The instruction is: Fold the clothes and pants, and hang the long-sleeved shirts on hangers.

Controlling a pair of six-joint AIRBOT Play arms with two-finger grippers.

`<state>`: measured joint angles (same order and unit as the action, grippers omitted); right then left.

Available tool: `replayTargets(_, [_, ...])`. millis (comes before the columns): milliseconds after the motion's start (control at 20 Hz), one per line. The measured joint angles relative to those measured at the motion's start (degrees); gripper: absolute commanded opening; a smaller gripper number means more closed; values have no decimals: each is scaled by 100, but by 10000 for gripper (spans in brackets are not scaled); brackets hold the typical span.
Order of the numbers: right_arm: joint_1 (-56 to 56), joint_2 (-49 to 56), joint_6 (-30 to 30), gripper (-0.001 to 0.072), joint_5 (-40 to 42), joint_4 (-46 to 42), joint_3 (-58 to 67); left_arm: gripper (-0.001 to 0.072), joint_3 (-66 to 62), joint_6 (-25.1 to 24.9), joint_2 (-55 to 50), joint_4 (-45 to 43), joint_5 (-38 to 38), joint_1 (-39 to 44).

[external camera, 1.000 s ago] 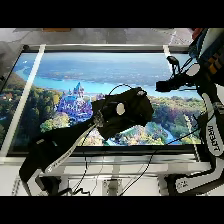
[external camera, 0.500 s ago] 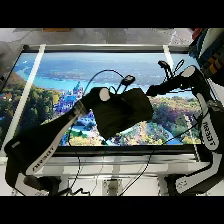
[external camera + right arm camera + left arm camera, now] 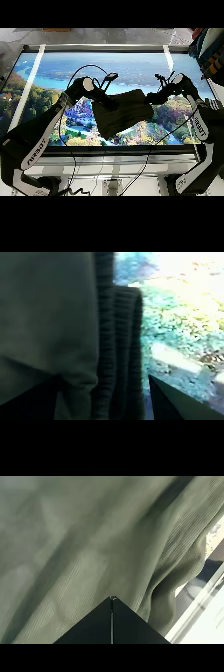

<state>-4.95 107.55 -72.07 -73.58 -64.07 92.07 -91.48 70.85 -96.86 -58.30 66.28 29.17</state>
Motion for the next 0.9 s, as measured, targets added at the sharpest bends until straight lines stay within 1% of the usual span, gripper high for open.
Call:
replayTargets(150, [-144,177,-225,625,-33,81,17,13,0,33,2,-4,120,-59])
replayTargets(300, [-249,398,-323,626,-299,389,33,13,0,33,2,-2,181,-83])
replayTargets(400, [-269,581,-363,626,-577,702,39,13,0,33,2,0,210,-85])
replayTargets(550, [-90,896,-356,626,-1045,1440,28,13,0,35,2,-2,232,-87])
replayTargets(750, [459,1075,-44,626,-828,2376,22,13,0,35,2,-55,234,-94])
replayTargets(900, [1034,1115,109,623,-501,2771,22,13,0,35,2,-452,254,-101])
